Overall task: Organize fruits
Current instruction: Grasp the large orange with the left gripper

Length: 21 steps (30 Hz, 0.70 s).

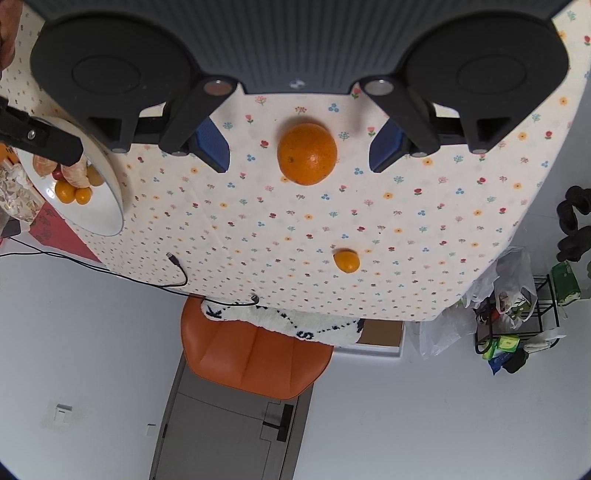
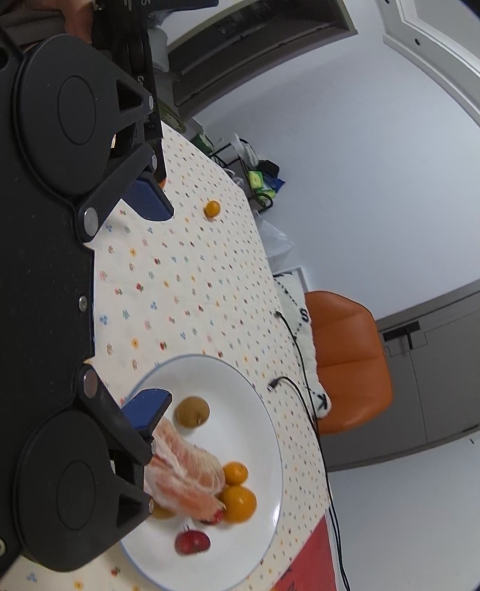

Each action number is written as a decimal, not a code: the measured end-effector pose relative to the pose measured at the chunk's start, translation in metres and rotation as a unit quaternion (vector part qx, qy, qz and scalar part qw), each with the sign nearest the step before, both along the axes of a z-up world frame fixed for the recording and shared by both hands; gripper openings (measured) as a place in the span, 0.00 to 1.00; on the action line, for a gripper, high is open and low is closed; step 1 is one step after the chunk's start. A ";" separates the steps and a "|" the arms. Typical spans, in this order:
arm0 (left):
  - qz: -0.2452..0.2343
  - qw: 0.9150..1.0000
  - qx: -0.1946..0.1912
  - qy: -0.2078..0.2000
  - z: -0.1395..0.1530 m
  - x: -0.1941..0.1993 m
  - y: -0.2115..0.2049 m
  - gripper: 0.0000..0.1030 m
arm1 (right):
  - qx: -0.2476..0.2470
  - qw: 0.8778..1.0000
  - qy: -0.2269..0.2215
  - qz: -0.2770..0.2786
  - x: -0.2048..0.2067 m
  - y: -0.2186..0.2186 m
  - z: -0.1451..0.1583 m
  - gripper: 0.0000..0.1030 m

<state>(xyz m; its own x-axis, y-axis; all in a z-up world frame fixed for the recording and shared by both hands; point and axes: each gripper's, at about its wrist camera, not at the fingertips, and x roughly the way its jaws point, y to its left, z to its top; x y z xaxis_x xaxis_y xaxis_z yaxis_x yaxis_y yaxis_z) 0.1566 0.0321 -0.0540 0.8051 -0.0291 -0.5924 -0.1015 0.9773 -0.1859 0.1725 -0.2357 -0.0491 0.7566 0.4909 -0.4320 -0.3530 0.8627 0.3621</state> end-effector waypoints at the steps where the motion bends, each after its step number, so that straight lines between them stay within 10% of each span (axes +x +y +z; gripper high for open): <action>1: 0.002 1.000 -0.001 0.000 -0.002 0.002 0.001 0.79 | -0.001 1.000 0.002 0.002 0.000 0.003 -0.001 0.95; 7: 0.010 1.000 -0.008 0.011 -0.011 0.015 0.003 0.74 | -0.012 1.000 0.009 0.018 0.005 0.020 -0.004 0.95; 11: 0.003 0.999 -0.021 0.030 -0.016 0.020 0.009 0.37 | -0.016 1.000 0.006 0.024 0.011 0.029 0.001 0.95; 21: 0.023 0.999 -0.033 0.007 -0.005 0.012 0.038 0.37 | -0.028 0.997 0.006 0.065 0.036 0.065 0.011 0.87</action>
